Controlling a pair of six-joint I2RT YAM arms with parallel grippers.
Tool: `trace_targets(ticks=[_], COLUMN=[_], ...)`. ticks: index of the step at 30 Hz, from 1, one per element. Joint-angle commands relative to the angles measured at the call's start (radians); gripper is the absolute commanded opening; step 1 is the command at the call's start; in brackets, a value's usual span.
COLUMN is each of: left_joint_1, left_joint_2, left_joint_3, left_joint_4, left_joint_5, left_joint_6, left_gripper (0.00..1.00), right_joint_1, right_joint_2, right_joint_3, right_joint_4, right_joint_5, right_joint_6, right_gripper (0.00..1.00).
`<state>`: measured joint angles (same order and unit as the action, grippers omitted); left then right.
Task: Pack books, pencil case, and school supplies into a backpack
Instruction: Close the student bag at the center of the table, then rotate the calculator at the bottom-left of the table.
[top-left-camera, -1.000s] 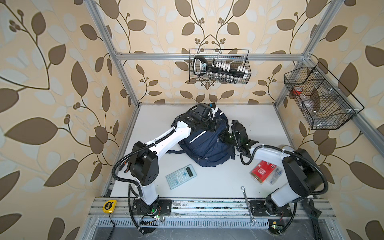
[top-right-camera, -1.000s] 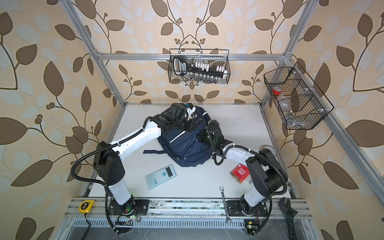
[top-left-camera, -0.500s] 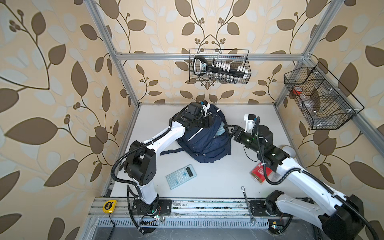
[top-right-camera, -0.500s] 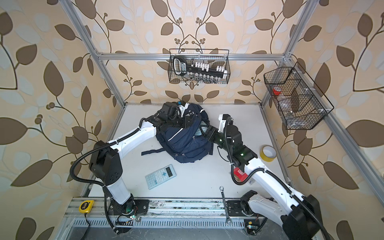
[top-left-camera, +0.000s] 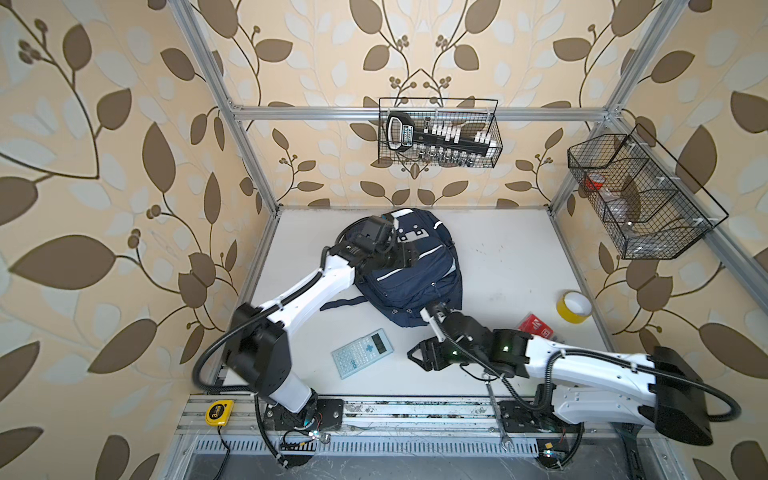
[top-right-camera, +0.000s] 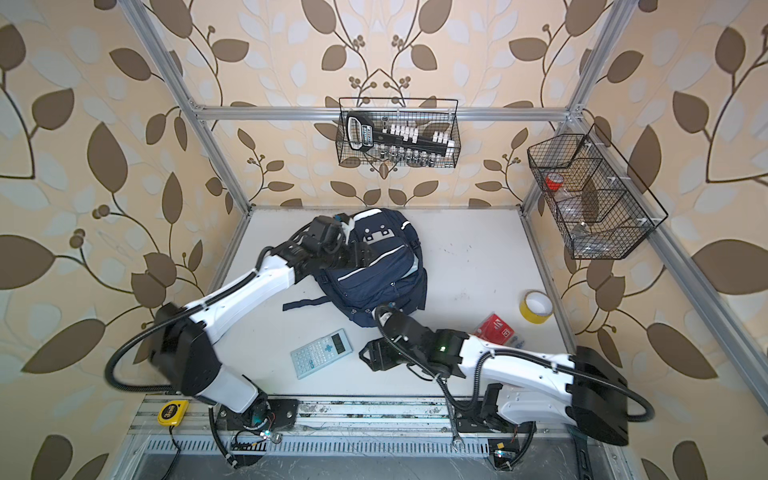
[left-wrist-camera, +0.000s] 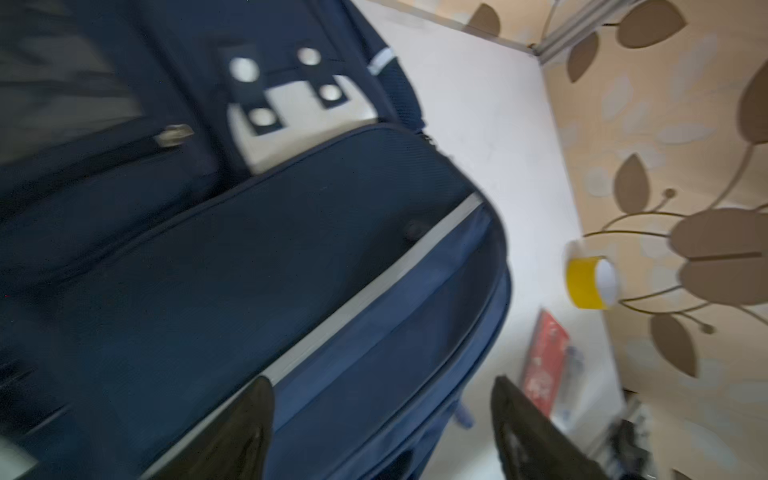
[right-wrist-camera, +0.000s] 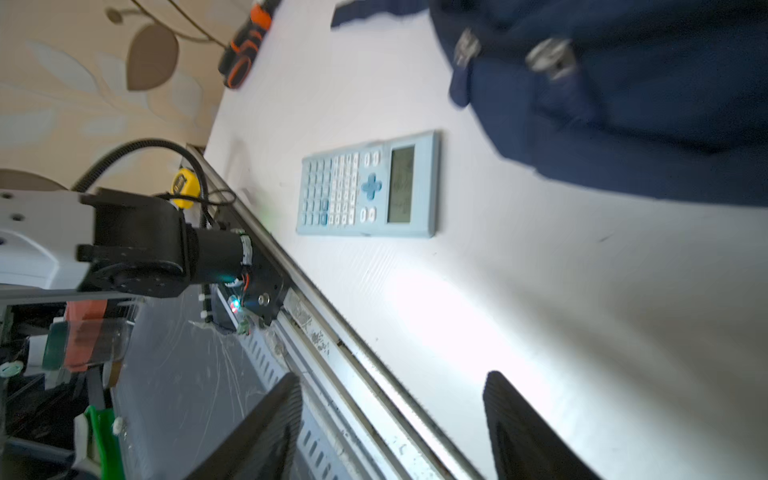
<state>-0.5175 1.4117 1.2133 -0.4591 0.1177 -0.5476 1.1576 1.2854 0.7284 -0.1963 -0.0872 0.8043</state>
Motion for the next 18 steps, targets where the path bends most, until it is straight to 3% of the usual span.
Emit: trace_targets(ticks=[1,8,13,18], left_joint_1=[0.050,0.178,0.259,0.384], left_joint_2=[-0.174,-0.318,-0.289,-0.224], left_joint_3=[-0.173,-0.437,-0.513,-0.615], left_joint_4=[-0.163,-0.172,-0.128,-0.026], left_joint_5=[-0.132,-0.025,0.018,0.186], left_joint_6=[-0.130,-0.163,-0.152,-0.175], left_gripper=[0.68,0.64,0.62,0.45], right_joint_1=[0.084,0.103,0.028,-0.066], right_joint_2=[0.139,0.437,0.563,0.643], right_joint_3=[0.073,0.226,0.312,0.392], right_joint_4=[0.069,0.138,0.087,0.104], right_joint_5=[-0.084,-0.211,-0.200,-0.202], right_joint_6=[0.020,0.109,0.140,0.152], right_gripper=[0.68,0.67,0.71,0.73])
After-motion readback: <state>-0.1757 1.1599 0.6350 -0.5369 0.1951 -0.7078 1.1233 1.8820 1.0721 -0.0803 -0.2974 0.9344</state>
